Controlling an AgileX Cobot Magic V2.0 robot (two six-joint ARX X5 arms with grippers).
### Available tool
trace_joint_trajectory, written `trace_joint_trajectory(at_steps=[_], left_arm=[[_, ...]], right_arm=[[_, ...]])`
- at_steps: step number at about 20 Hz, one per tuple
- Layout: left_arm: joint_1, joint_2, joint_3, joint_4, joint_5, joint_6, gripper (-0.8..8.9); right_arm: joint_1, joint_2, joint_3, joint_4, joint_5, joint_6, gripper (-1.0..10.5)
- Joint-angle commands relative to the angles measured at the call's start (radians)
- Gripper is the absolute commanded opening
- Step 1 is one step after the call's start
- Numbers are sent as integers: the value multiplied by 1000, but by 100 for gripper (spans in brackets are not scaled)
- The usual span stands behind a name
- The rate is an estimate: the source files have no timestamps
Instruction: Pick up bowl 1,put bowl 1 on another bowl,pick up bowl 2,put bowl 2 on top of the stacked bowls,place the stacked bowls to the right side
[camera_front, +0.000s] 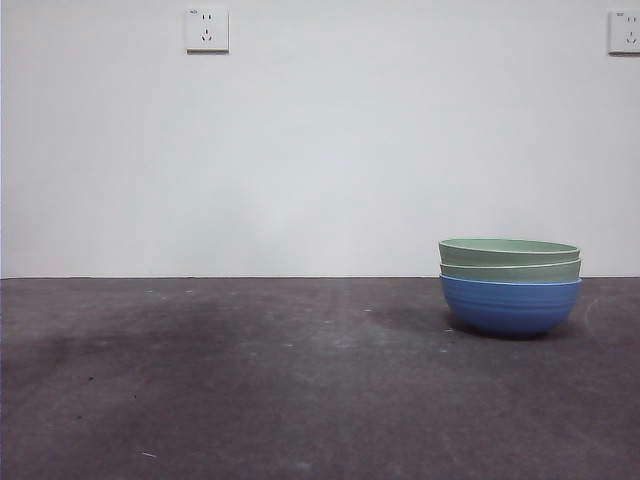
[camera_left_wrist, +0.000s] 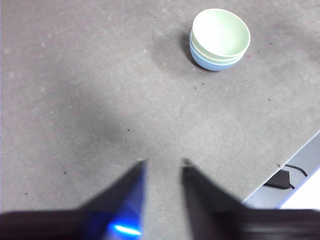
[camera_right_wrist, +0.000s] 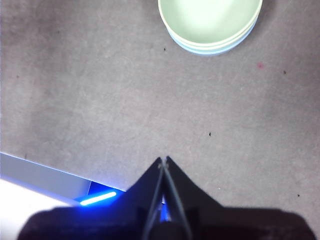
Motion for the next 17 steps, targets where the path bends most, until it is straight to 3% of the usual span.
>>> trace_joint_trajectory(at_steps=[1,15,17], left_arm=[[-2,-1,0,-2,1,12,-8],[-2,-1,0,3,-3,11,-3],[14,-18,0,28,-48,39,-3]], right_arm=[[2,-5,-10,-15,2,-8,-10],[0,-5,-10,-14,6,-1,3],[0,-5,-10,-14,6,-1,3]])
